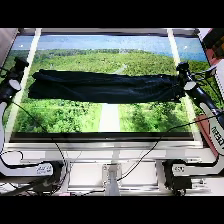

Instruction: Fold the clothes and pants, and hang the long-sleeved shirts on hangers.

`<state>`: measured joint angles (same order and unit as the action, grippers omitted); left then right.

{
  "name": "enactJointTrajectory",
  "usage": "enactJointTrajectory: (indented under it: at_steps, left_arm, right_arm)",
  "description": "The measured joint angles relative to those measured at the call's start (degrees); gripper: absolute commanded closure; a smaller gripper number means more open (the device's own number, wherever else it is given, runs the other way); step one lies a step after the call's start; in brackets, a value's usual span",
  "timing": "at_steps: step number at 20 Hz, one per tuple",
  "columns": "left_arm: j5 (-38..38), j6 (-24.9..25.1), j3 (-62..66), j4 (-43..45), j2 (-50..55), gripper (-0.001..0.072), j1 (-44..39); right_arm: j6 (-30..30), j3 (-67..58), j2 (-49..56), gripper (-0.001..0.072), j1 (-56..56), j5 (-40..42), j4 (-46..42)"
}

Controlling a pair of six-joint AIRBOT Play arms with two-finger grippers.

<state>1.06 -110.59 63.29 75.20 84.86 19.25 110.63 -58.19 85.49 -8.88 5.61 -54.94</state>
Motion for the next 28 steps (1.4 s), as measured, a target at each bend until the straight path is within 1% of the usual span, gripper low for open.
enactJointTrajectory:
  at_steps: [2,4,6,8,11,15,18,23,24,25,26,27,28]
  left_arm:
    - [13.3,1.0,0.0,1.2,-0.5,0.0008,3.1]
    - [24.9,4.0,0.0,1.4,-0.6,-0.0004,6.3]
    - [33.4,8.0,0.0,-1.7,-0.5,-0.0006,9.2]
    - [38.0,11.1,0.0,-7.1,0.0,-0.0009,11.3]
    - [41.2,13.5,0.0,-12.7,1.6,-0.0010,12.6]
    - [41.4,14.4,0.0,-18.1,4.8,-0.0009,12.7]
    - [38.0,14.5,0.0,-21.0,7.1,-0.0005,11.6]
    - [28.2,14.6,0.2,-23.3,10.4,0.0009,7.7]
    - [26.1,14.8,0.2,-23.4,11.1,0.0055,6.8]
    - [24.3,14.8,0.2,-23.5,11.8,0.0250,6.0]
    - [22.5,14.8,0.1,-23.4,12.4,0.0461,5.2]
    - [21.3,14.6,0.1,-23.2,12.8,0.0625,4.5]
    - [20.0,14.6,0.1,-23.2,13.0,0.0679,3.9]
  right_arm:
    - [-5.4,0.0,-1.7,0.0302,0.0,-1.2,-1.0]
    - [-10.4,0.0,-3.1,0.0303,0.0,-2.3,-1.7]
    - [-14.9,0.0,-4.0,0.0303,0.0,-3.4,-2.1]
    - [-17.8,0.0,-4.5,0.0303,0.0,-4.2,-2.2]
    - [-20.1,0.0,-4.8,0.0303,0.0,-4.7,-2.4]
    - [-21.3,0.0,-5.0,0.0302,0.0,-5.1,-2.4]
    - [-21.6,0.0,-5.0,0.0303,0.0,-5.1,-2.5]
    - [-21.7,0.0,-5.0,0.0303,0.0,-5.3,-2.5]
    - [-21.7,0.0,-5.0,0.0303,0.0,-5.6,-2.5]
    - [-21.8,0.0,-5.0,0.0303,0.0,-5.7,-2.5]
    - [-21.8,0.0,-5.0,0.0303,0.0,-6.0,-2.5]
    - [-21.8,0.0,-5.0,0.0303,0.0,-6.5,-2.4]
    - [-21.8,0.0,-5.1,0.0304,0.0,-7.0,-2.5]
